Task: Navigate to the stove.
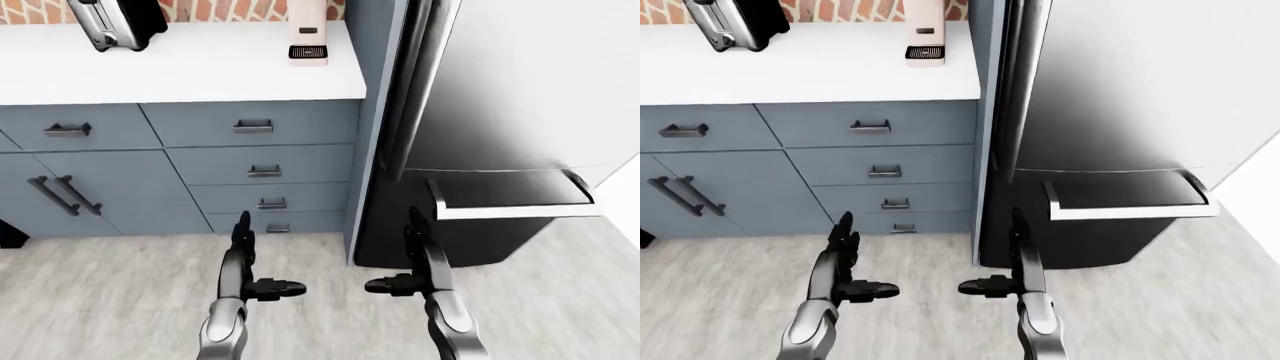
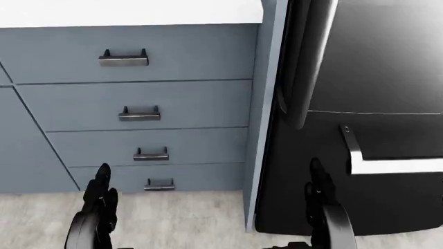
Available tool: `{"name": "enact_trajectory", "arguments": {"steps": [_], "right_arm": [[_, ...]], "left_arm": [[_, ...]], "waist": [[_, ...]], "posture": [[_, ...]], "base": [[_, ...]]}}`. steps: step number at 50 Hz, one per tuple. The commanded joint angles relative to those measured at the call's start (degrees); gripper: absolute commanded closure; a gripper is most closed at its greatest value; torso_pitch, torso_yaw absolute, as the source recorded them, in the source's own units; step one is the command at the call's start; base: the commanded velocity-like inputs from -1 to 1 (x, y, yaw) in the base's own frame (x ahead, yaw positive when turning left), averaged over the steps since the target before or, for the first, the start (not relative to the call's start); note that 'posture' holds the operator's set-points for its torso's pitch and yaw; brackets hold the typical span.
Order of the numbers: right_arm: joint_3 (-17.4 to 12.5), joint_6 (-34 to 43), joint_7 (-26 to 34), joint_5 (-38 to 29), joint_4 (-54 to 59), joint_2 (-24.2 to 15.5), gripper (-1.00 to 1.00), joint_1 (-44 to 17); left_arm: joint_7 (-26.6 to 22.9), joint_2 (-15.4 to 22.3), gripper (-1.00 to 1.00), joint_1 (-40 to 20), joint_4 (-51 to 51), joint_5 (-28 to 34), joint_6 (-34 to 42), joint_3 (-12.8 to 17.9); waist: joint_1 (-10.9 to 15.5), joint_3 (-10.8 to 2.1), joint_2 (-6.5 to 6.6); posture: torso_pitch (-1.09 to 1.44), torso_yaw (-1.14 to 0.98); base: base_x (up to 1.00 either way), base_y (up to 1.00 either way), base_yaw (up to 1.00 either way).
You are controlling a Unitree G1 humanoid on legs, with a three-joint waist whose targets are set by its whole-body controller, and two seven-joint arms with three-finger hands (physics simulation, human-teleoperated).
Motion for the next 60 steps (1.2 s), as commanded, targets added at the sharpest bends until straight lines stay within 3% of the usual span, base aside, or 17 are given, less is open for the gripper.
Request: {"name": "enact_trajectory", "arguments": {"steps": [1, 3, 4, 5, 7, 8, 21, 26, 30, 32, 33, 38, 41, 45, 49, 53, 60], "right_arm": [[-0.13, -3.25, -0.08, -0.07, -3.81, -0.34, -1.00, -2.16], [-0.10, -3.21, -0.14, -0.23, -3.62, -0.34, -1.00, -2.29], [-0.14, -3.28, -0.08, -0.17, -3.50, -0.36, -1.00, -2.39], [-0.11, -3.26, -0.03, -0.17, -3.61, -0.34, -1.00, -2.32], [-0.06, -3.11, -0.10, -0.28, -3.70, -0.31, -1.00, -2.29], [-0.07, -3.08, -0.09, -0.26, -3.73, -0.30, -1.00, -2.28], [-0.07, -2.25, -0.10, -0.56, -4.88, -0.33, -1.00, -2.31], [-0.94, 4.05, 0.63, 2.29, -15.35, -0.39, -1.00, -1.37], [-2.59, 15.69, -0.11, 4.72, -31.49, -1.04, -1.00, -1.39], [-3.47, 20.60, -0.39, 5.23, -37.99, -1.59, -1.00, -2.12], [-4.07, 23.00, -0.56, 5.84, -41.14, -1.62, -1.00, -2.64], [-5.49, 35.05, -1.56, 7.13, -53.28, -2.92, -1.00, -6.16], [-8.73, 45.97, -2.83, 9.49, -62.22, -4.06, -1.00, -11.18], [-10.83, 49.97, -6.56, 14.42, -64.98, -7.45, -1.00, -14.19], [-14.37, 48.04, -21.30, 34.61, -65.00, -18.60, -1.00, -15.19], [-15.38, 44.01, -30.15, 44.94, -65.01, -26.28, -1.00, -14.31], [-14.98, 41.63, -30.58, 44.75, -65.01, -26.78, -1.00, -12.85]], "left_arm": [[0.23, 0.11, -1.00, -1.31, -6.24, -0.23, -1.82, 0.06], [0.29, 0.18, -1.00, -1.84, -5.06, -0.23, -2.32, 0.24], [0.29, 0.20, -1.00, -1.97, -4.71, -0.17, -2.50, 0.23], [0.16, 0.21, -1.00, -1.97, -4.59, -0.23, -2.67, 0.21], [0.08, 0.28, -1.00, -2.20, -4.07, -0.22, -2.84, 0.25], [0.09, 0.29, -1.00, -2.18, -4.14, -0.21, -2.72, 0.26], [0.83, 0.25, -1.00, -1.98, -5.36, -0.15, -1.49, 0.47], [1.59, 0.81, -1.00, -2.47, -10.73, -3.17, -2.50, 2.51], [3.94, 1.32, -1.00, -3.08, -29.08, -10.05, 11.65, 6.47], [5.39, 1.35, -1.00, -4.24, -34.39, -12.40, 14.61, 8.11], [6.98, 1.98, -1.00, -4.76, -35.28, -9.66, 12.74, 7.96], [9.24, 3.89, -1.00, -6.82, -46.61, -13.76, 25.39, 11.08], [10.34, 5.53, -1.00, -9.23, -53.64, -17.38, 31.89, 14.15], [12.61, 7.66, -1.00, -11.25, -58.89, -24.39, 37.26, 18.47], [15.22, 10.48, -1.00, -12.62, -61.79, -29.19, 40.90, 20.95], [15.95, 11.19, -1.00, -12.32, -62.00, -30.22, 40.67, 21.06], [14.52, 10.77, -1.00, -10.90, -61.19, -28.49, 39.25, 19.56]], "waist": [[-0.12, -0.05, -0.45], [0.43, -3.50, -0.04], [0.41, -2.96, -0.06], [0.42, -0.95, -0.35], [0.46, -3.99, -0.42], [0.48, -4.28, -0.41], [0.44, -5.10, -0.20], [0.49, -5.26, -0.23], [0.50, -5.39, -0.24], [0.44, -5.14, -0.24], [0.47, -5.09, -0.30], [0.51, -5.04, -0.05], [0.52, -4.86, 0.07], [0.51, -4.08, 0.12], [0.56, -3.84, 0.01], [0.83, -3.35, -0.20], [0.73, -2.76, -0.59]], "posture": [[0.00, 0.00], [0.00, 0.00], [0.00, 0.00], [0.00, 0.00], [0.00, 0.00], [0.00, 0.00], [0.00, 0.00], [0.00, 0.00], [0.00, 0.00], [0.00, 0.00], [0.00, 0.00], [0.00, 0.00], [0.00, 0.00], [0.00, 0.00], [0.00, 0.00], [0.00, 0.00], [0.00, 0.00]], "base": [[0.00, 0.00, 0.00], [0.00, 0.00, 0.00], [0.00, 0.00, 0.00], [0.00, 0.00, 0.00], [0.00, 0.00, 0.00], [0.00, 0.00, 0.00], [0.00, 0.00, 0.00], [0.00, 0.00, 0.00], [0.00, 0.00, 0.00], [0.00, 0.00, 0.00], [0.00, 0.00, 0.00], [0.00, 0.00, 0.00], [0.00, 0.00, 0.00], [0.00, 0.00, 0.00], [0.00, 0.00, 0.00], [0.00, 0.00, 0.00], [0.00, 0.02, 0.00]]}}
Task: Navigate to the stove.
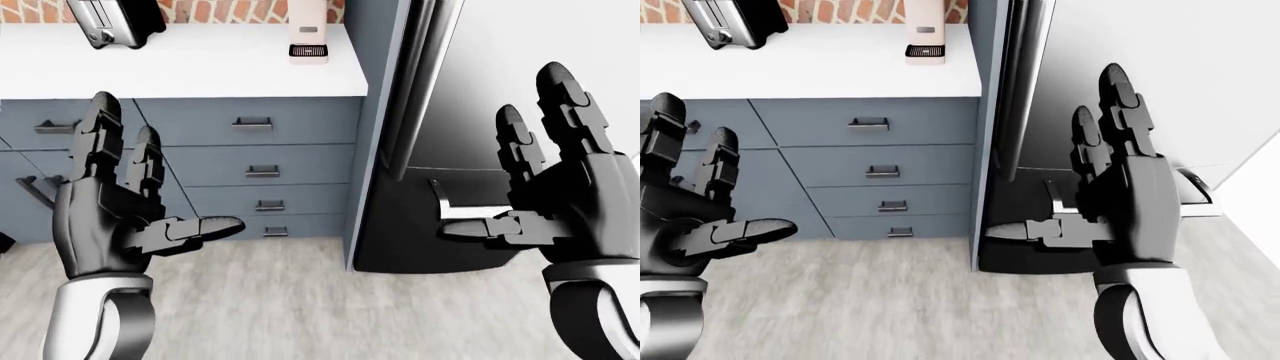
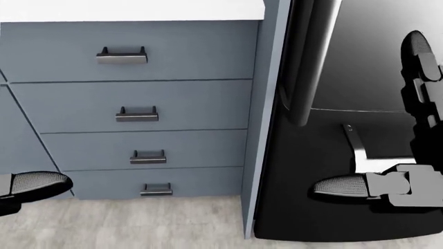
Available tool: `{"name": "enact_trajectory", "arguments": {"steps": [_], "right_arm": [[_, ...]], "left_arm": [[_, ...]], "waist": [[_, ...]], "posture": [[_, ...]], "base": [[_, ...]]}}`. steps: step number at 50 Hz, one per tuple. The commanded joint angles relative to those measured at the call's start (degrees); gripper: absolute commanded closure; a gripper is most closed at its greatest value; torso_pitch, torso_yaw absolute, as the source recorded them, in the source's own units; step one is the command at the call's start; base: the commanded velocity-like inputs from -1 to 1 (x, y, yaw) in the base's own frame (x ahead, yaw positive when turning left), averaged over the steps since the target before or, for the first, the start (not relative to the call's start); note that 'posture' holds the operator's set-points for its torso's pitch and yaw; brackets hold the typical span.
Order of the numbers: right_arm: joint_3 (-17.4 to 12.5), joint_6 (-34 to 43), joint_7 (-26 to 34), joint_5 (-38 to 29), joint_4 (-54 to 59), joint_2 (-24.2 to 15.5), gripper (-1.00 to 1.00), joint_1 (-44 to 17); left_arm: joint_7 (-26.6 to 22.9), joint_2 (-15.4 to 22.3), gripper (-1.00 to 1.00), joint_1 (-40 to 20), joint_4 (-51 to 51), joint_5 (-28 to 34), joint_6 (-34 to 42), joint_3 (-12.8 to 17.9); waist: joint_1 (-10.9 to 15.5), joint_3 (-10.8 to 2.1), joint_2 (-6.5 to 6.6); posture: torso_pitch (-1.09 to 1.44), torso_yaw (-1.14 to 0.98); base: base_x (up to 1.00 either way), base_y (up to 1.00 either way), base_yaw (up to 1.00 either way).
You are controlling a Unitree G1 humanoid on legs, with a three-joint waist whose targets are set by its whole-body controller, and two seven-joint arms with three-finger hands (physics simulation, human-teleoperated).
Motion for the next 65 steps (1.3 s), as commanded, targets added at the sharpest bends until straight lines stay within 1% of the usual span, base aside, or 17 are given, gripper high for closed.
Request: {"name": "enact_trajectory", "arguments": {"steps": [1, 6, 11, 13, 22, 25, 26, 29, 33, 38, 40, 51, 53, 55, 60, 64, 65], "right_arm": [[0.59, -2.41, 2.69, -4.26, -0.80, 1.56, -1.00, 0.39], [0.08, -0.82, 6.16, -7.81, -0.80, 4.68, -1.00, 0.02], [-0.09, 0.05, 7.42, -9.14, -0.80, 5.88, -1.00, -0.36], [-0.12, 0.02, 7.63, -9.34, -0.80, 6.03, -1.00, -0.31], [0.08, -0.24, 8.24, -10.00, -0.80, 6.51, -1.00, 0.09], [0.31, -0.55, 8.56, -10.54, -0.80, 6.79, -1.00, 0.55], [0.42, -0.56, 8.65, -10.73, -0.80, 6.88, -1.00, 0.58], [0.27, -0.69, 8.35, -10.27, -0.80, 6.57, -1.00, 0.61], [0.13, -0.41, 9.12, -11.00, -0.80, 7.15, -1.00, 0.57], [0.12, -0.08, 10.33, -12.47, -0.80, 8.37, -1.00, 0.46], [0.09, 0.35, 10.67, -12.75, -0.80, 8.67, -1.00, 0.19], [0.02, 1.22, 12.56, -15.02, -0.80, 10.24, -1.00, -0.04], [0.27, 1.22, 12.87, -15.58, -0.80, 10.50, -1.00, 0.14], [0.42, 1.38, 13.23, -16.13, -0.80, 10.89, -1.00, 0.03], [0.52, 1.75, 14.67, -17.86, -0.80, 12.05, -1.00, 0.08], [0.43, 2.27, 15.50, -18.89, -0.80, 12.68, -1.00, -0.30], [0.41, 2.28, 15.42, -18.79, -0.80, 12.55, -1.00, -0.30]], "left_arm": [[-1.93, 0.29, -1.00, -0.17, -1.00, 1.30, -2.26, -0.81], [-3.17, -0.68, -1.00, -0.21, -1.09, 2.41, -1.81, -0.89], [-3.71, -0.99, -1.00, -0.44, -1.11, 2.75, -1.32, -0.97], [-3.90, -1.05, -1.00, -0.44, -0.90, 2.81, -1.39, -0.92], [-4.60, -1.41, -1.00, -0.01, -0.83, 3.72, -1.43, -1.19], [-5.05, -1.67, -1.00, 0.47, -0.83, 4.28, -1.80, -1.52], [-5.15, -1.73, -1.00, 0.53, -0.89, 4.35, -1.77, -1.46], [-5.49, -1.92, -1.00, 0.64, -0.59, 4.76, -2.16, -1.55], [-5.64, -2.03, -1.00, 0.46, -0.50, 5.02, -2.05, -1.72], [-5.87, -2.20, -1.00, 0.45, -0.15, 5.74, -2.24, -2.38], [-5.90, -2.18, -1.00, 0.26, -0.29, 5.88, -1.96, -2.38], [-5.78, -2.32, -1.00, -0.03, -0.40, 5.20, -1.48, -2.26], [-5.88, -2.30, -1.00, 0.14, -0.41, 5.49, -1.67, -2.50], [-5.93, -2.28, -1.00, 0.13, -0.40, 5.63, -1.69, -2.53], [-6.24, -2.48, -1.00, 0.20, 0.35, 5.85, -2.23, -2.88], [-6.43, -2.75, -1.00, 0.36, 0.83, 6.26, -2.76, -3.15], [-6.60, -2.67, -1.00, 0.57, 1.06, 6.96, -3.35, -3.47]], "waist": [[-0.28, -1.71, 0.27], [-0.77, -2.00, -1.72], [-1.39, -0.59, 1.79], [-1.26, -1.96, 6.46], [-0.84, -0.38, -0.32], [-0.97, -0.95, -4.19], [-1.69, -0.36, -2.33], [-1.25, -1.31, -3.04], [-1.17, -0.50, -1.00], [-1.57, -2.13, 5.83], [-1.09, -0.47, 4.29], [-1.00, -0.72, -2.94], [-1.63, -0.79, -1.82], [-1.12, -1.21, -2.82], [-1.21, -0.55, -0.12], [-1.44, -2.54, 6.04], [-0.76, -1.13, 4.66]], "posture": [[0.00, 0.00], [0.00, 0.00], [0.00, 0.00], [0.00, 0.00], [0.00, 0.00], [0.00, 0.00], [0.00, 0.00], [0.00, 0.00], [0.00, 0.00], [0.00, 0.00], [0.00, 0.00], [0.00, 0.00], [0.00, 0.00], [0.00, 0.00], [0.00, 0.00], [0.00, 0.00], [0.00, 0.00]], "base": [[0.00, 0.41, 0.00], [0.00, 0.41, 0.00], [0.00, 0.40, 0.00], [0.00, 0.40, 0.00], [0.00, 0.40, 0.00], [0.00, 0.41, 0.00], [0.00, 0.41, 0.00], [0.00, 0.40, 0.00], [0.00, 0.40, 0.00], [0.00, 0.41, 0.00], [0.00, 0.41, 0.00], [0.00, 0.40, 0.00], [0.00, 0.40, 0.00], [0.00, 0.40, 0.00], [0.00, 0.41, 0.00], [0.00, 0.40, 0.00], [0.00, 0.41, 0.00]]}}
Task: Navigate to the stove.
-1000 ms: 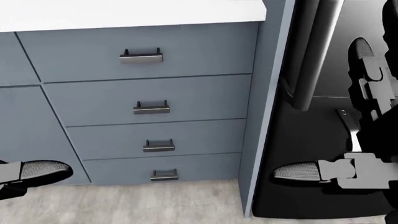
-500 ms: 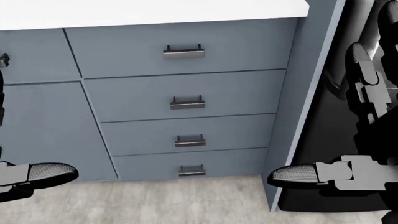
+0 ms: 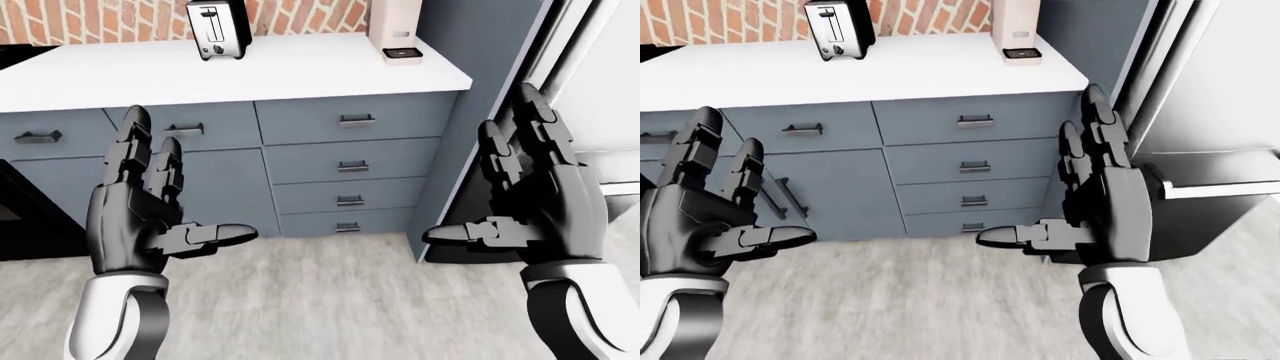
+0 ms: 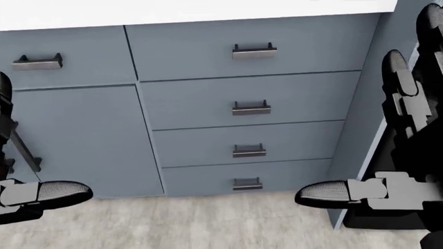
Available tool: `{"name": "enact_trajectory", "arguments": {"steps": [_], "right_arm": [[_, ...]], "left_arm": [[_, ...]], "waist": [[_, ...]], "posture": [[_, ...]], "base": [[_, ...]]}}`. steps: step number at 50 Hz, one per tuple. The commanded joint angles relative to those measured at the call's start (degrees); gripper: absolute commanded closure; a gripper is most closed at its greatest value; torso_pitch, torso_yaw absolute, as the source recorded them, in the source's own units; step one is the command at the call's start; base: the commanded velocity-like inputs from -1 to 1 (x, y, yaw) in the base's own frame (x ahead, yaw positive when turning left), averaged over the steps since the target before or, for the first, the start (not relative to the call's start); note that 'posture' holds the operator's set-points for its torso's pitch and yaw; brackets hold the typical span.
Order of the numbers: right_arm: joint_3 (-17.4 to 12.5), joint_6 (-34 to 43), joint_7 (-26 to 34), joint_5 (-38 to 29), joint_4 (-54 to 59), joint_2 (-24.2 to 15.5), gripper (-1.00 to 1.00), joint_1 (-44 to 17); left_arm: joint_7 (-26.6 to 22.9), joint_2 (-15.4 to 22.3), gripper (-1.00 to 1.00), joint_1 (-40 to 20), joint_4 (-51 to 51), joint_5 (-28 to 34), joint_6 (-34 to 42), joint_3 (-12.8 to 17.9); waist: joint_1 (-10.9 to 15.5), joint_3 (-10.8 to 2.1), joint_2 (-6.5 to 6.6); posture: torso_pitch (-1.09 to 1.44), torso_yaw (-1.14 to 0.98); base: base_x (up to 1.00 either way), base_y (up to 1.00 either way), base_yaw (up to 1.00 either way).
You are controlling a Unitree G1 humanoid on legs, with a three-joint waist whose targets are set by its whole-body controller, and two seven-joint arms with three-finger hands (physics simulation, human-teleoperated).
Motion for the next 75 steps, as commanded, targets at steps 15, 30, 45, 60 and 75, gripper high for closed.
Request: {"name": "enact_trajectory", "arguments": {"steps": [15, 30, 45, 60, 75], "right_arm": [[-2.83, -1.77, 1.79, -1.27, -1.67, -0.19, -1.00, -0.53], [-1.77, -1.81, 5.15, -6.09, -1.67, 2.79, -1.00, 0.19], [-1.71, -0.85, 6.31, -7.60, -1.67, 3.73, -1.00, -0.57], [-1.48, -0.47, 7.60, -8.95, -1.67, 4.68, -1.00, -0.52], [-1.51, -1.00, 5.93, -7.30, -1.67, 3.57, -1.00, -0.19]], "left_arm": [[-0.33, -0.12, -1.00, -0.79, -2.38, 0.32, -1.61, 0.33], [-0.69, -0.17, -1.00, -0.21, -1.86, 0.78, -2.65, 0.51], [-0.37, -0.14, -1.00, -0.67, -1.79, 0.71, -2.23, -0.09], [-1.06, -0.45, -1.00, -0.56, -1.45, 1.62, -2.84, -0.65], [-1.35, -0.53, -1.00, -0.10, -0.97, 1.39, -3.64, 0.02]], "waist": [[-0.55, -1.17, -7.20], [0.12, -0.84, -1.97], [-0.49, -0.85, -4.94], [-0.19, -0.37, -4.21], [-0.59, -1.80, 2.80]], "posture": [[0.00, 0.00], [0.00, 0.00], [0.00, 0.00], [0.00, 0.00], [0.00, 0.00]], "base": [[0.00, 0.40, 0.00], [0.00, 0.40, 0.00], [0.00, 0.40, 0.00], [0.00, 0.40, 0.00], [0.00, 0.40, 0.00]]}}
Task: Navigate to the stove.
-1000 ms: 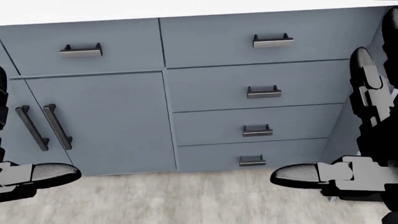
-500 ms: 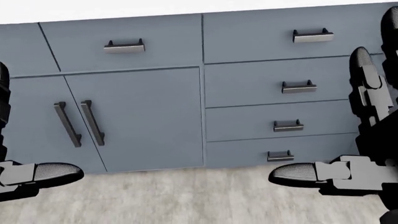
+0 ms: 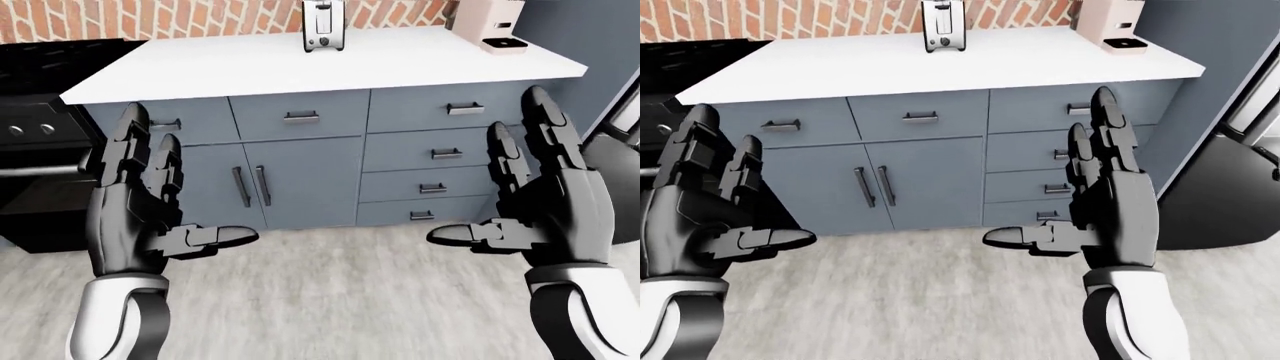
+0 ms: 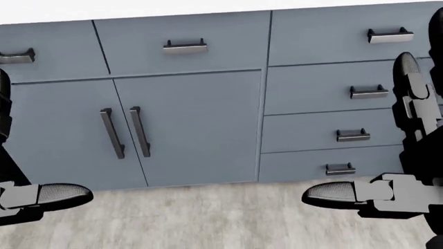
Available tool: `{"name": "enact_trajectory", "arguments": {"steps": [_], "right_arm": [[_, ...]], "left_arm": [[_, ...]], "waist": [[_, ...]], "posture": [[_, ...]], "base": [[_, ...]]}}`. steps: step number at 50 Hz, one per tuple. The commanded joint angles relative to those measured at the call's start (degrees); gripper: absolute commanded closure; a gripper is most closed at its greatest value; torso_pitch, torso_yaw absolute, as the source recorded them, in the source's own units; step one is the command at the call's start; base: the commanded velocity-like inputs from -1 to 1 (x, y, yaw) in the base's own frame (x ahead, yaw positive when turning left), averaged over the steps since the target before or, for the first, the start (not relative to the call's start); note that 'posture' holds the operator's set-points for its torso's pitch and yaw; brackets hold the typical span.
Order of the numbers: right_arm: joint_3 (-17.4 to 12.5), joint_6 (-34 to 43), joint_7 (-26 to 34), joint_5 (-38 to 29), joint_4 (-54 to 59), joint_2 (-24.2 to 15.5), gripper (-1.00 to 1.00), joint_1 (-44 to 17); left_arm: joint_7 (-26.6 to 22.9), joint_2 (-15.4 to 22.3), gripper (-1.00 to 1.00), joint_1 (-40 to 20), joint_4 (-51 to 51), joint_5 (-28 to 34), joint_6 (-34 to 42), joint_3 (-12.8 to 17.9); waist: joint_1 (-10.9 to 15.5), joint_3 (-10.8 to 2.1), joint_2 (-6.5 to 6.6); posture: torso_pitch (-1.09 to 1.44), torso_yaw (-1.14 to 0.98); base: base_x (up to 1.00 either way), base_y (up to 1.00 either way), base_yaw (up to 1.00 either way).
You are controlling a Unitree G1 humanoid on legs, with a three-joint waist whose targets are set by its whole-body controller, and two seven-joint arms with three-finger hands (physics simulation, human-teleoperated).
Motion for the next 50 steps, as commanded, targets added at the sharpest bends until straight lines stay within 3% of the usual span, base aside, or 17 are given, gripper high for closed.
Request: {"name": "enact_trajectory", "arguments": {"steps": [1, 2, 11, 13, 15, 20, 23, 25, 26, 28, 37, 39, 40, 42, 45, 48, 50], "right_arm": [[-0.19, -1.17, -0.32, 0.65, -1.16, -0.72, -1.00, -0.74], [-0.06, -1.28, -0.32, 0.54, -1.16, -0.71, -1.00, -0.64], [-0.06, -0.90, 1.19, -1.19, -1.16, 0.46, -1.00, -0.73], [-0.06, -0.80, 1.14, -1.18, -1.16, 0.42, -1.00, -0.82], [0.06, -0.92, 1.56, -1.70, -0.92, 0.69, -1.00, -0.85], [0.02, -0.30, 2.03, -2.26, -1.13, 1.07, -1.00, -1.29], [0.03, -0.40, 1.96, -2.21, -1.16, 1.06, -1.00, -1.16], [0.09, -0.44, 1.80, -2.08, -1.16, 0.95, -1.00, -1.17], [0.18, -0.58, 1.79, -2.08, -1.16, 0.96, -1.00, -1.05], [0.25, -0.75, 1.92, -2.32, -1.16, 1.06, -1.00, -0.83], [0.32, -1.13, 1.00, -1.29, -1.16, 0.38, -1.00, -0.56], [0.18, -1.04, 1.52, -1.76, -1.16, 0.75, -1.00, -0.64], [0.17, -0.99, 1.77, -2.08, -1.16, 0.94, -1.00, -0.66], [0.20, -0.91, 1.55, -1.87, -1.16, 0.76, -1.00, -0.87], [0.29, -1.09, 1.65, -2.05, -1.16, 0.89, -1.00, -0.57], [0.23, -1.23, 2.01, -2.37, -1.15, 1.09, -1.00, -0.44], [0.34, -1.36, 2.10, -2.56, -0.99, 1.23, -1.00, -0.51]], "left_arm": [[0.29, 0.25, -1.00, -0.81, -1.20, -0.12, -0.89, 0.53], [0.38, 0.31, -1.00, -0.81, -1.29, -0.10, -0.85, 0.55], [0.16, 0.22, -1.00, -0.67, -0.89, 0.57, -1.42, 0.02], [0.14, 0.13, -1.00, -0.67, -0.85, 0.52, -1.30, -0.05], [0.13, 0.13, -1.00, -0.80, -0.68, 0.62, -1.33, -0.17], [0.16, 0.11, -1.00, -0.96, -0.35, 0.67, -1.42, -0.39], [0.10, 0.06, -1.00, -0.75, -0.54, 0.52, -1.40, -0.15], [0.16, 0.10, -1.00, -0.76, -0.77, 0.37, -1.16, -0.03], [0.14, 0.11, -1.00, -0.71, -0.74, 0.36, -1.17, 0.00], [0.01, 0.10, -1.00, -0.53, -0.78, 0.49, -1.41, -0.06], [-0.44, -0.08, -1.00, -0.39, -0.03, 0.95, -2.18, -0.29], [-0.66, -0.09, -1.00, -0.19, 0.08, 1.34, -2.46, -0.65], [-0.71, -0.06, -1.00, -0.16, 0.12, 1.55, -2.43, -0.58], [-0.68, -0.09, -1.00, -0.38, 0.08, 1.25, -2.15, -0.21], [-0.68, -0.18, -1.00, -0.26, -0.07, 1.26, -2.09, -0.27], [-0.80, -0.25, -1.00, -0.11, 0.00, 1.31, -2.31, -0.33], [-0.86, -0.25, -1.00, -0.19, 0.29, 1.49, -2.55, -0.48]], "waist": [[0.11, -1.09, 0.38], [0.28, -0.21, -0.23], [0.14, 0.37, -5.46], [0.04, -0.03, -7.63], [-0.56, -0.03, -6.54], [0.07, -0.78, -6.24], [-0.22, 0.12, -3.61], [-0.31, -1.02, 0.48], [-0.43, -1.76, 1.45], [0.07, -0.02, -0.10], [0.15, 0.20, -5.79], [0.11, -0.48, -8.43], [-0.50, -0.14, -6.36], [-0.02, -0.52, -7.45], [0.08, -0.96, -6.72], [-0.14, 0.19, -4.28], [-0.33, -0.39, -1.13]], "posture": [[0.00, 0.00], [0.00, 0.00], [0.00, 0.00], [0.00, 0.00], [0.00, 0.00], [0.00, 0.00], [0.00, 0.00], [0.00, 0.00], [0.00, 0.00], [0.00, 0.00], [0.00, 0.00], [0.00, 0.00], [0.00, 0.00], [0.00, 0.00], [0.00, 0.00], [0.00, 0.00], [0.00, 0.00]], "base": [[0.00, 0.41, 0.00], [0.00, 0.41, 0.00], [0.00, 0.40, 0.00], [0.00, 0.41, 0.00], [0.00, 0.41, 0.00], [0.00, 0.40, 0.00], [0.00, 0.40, 0.00], [0.00, 0.41, 0.00], [0.00, 0.41, 0.00], [0.00, 0.40, 0.00], [0.00, 0.40, 0.00], [0.00, 0.40, 0.00], [0.00, 0.41, 0.00], [0.00, 0.40, 0.00], [0.00, 0.40, 0.00], [0.00, 0.40, 0.00], [0.00, 0.39, 0.00]]}}
